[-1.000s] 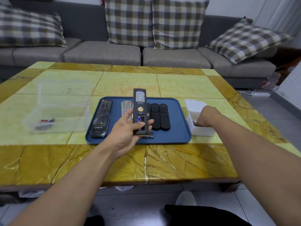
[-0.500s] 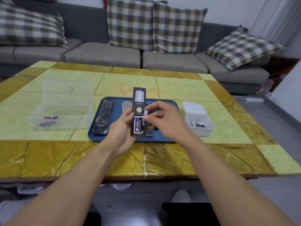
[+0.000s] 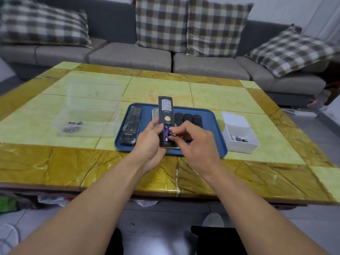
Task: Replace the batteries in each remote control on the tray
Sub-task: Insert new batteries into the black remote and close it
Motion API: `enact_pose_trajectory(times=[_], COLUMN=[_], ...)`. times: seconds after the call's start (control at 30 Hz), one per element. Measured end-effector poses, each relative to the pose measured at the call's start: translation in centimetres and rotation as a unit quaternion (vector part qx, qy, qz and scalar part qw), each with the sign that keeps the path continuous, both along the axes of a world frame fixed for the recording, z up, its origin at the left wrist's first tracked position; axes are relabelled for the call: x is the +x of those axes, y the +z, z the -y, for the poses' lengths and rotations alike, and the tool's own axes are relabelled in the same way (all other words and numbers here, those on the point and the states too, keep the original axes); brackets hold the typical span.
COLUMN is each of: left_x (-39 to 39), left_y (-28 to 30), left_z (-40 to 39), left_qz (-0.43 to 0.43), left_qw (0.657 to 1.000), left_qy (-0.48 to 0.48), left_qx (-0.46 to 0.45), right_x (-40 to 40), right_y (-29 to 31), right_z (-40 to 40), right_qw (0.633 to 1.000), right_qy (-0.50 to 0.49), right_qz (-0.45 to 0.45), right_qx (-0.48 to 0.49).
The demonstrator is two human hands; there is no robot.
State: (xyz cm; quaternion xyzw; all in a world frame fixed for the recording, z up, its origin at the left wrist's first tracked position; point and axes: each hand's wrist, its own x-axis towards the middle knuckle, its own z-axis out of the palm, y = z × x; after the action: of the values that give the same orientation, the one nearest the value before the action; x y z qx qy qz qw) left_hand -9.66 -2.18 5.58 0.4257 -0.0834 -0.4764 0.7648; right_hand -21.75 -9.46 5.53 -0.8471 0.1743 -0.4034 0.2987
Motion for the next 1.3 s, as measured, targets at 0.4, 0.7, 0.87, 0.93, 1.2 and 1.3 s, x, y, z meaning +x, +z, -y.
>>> enact_pose_trajectory(times=[0.4, 0.7, 0.87, 0.93, 1.2, 1.3], left_x=[0.0, -0.9, -0.7, -0.5, 2.7, 2.9], left_y=[0.6, 0.1, 0.0, 0.0, -0.4, 0.0], left_z=[0.1, 0.4, 0.5, 0.3, -0.1, -0.8], left_qz=[0.072, 0.141, 0.131, 0.124, 0.069, 0.084], left_qw=[0.997, 0.99, 0.991, 0.992, 0.989, 0.989], left_qy=[0.022, 0.014, 0.018, 0.024, 0.127, 0.119], left_qx=[0.006, 0.004, -0.003, 0.003, 0.014, 0.012], right_x=[0.1, 0.2, 0.9, 1.2, 0.3, 0.6], right_y=[0.6, 0.4, 0.1, 0.2, -1.6, -3.1], right_z=[-0.3, -0.7, -0.8, -1.0, 3.1, 3.2], right_qw=[0.982, 0.887, 0.874, 0.883, 0.953, 0.943], right_qy=[-0.022, -0.014, -0.04, -0.031, -0.189, -0.183], right_qz=[0.011, -0.007, -0.018, -0.039, -0.128, -0.241], right_qx=[0.188, 0.461, 0.484, 0.466, 0.199, 0.138])
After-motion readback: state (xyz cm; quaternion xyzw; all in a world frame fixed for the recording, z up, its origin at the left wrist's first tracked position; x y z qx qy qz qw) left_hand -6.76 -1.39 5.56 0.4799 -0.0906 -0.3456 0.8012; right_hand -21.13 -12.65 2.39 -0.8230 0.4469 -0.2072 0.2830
